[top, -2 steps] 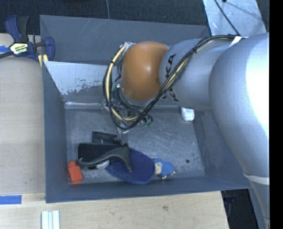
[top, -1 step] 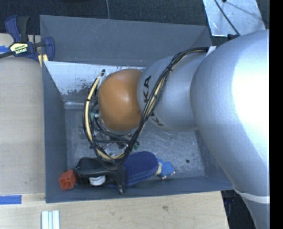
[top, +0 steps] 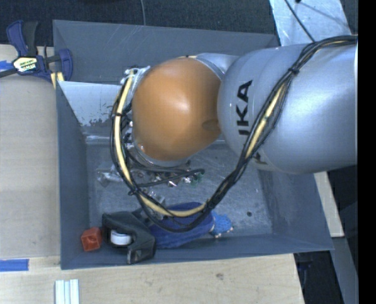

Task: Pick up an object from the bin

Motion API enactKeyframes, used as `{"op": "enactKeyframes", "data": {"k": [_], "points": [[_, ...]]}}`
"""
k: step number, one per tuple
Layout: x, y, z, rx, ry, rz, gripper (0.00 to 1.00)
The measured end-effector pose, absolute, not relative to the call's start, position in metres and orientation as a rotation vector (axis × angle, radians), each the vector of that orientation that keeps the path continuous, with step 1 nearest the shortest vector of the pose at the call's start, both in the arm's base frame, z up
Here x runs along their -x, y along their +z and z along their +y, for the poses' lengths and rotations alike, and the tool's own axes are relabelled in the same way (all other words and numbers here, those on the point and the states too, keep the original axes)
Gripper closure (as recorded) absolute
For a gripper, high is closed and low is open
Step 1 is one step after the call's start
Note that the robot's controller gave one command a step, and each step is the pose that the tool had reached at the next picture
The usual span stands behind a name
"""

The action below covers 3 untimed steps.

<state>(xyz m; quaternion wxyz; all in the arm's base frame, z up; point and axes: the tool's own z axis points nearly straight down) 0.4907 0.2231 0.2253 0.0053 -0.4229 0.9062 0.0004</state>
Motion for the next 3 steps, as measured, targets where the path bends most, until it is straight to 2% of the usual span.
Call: {"op": "enactKeyframes", "data": {"k": [1, 2, 3], "points": [[-0.483, 0.105, 0.173, 1.271, 0.000, 2.877, 0.00], [-0.535, 0.070, 0.145, 1.464, 0.001, 2.781, 0.00], [-0.537, 0.073, 0.148, 1.459, 0.002, 2.771, 1.00]]}}
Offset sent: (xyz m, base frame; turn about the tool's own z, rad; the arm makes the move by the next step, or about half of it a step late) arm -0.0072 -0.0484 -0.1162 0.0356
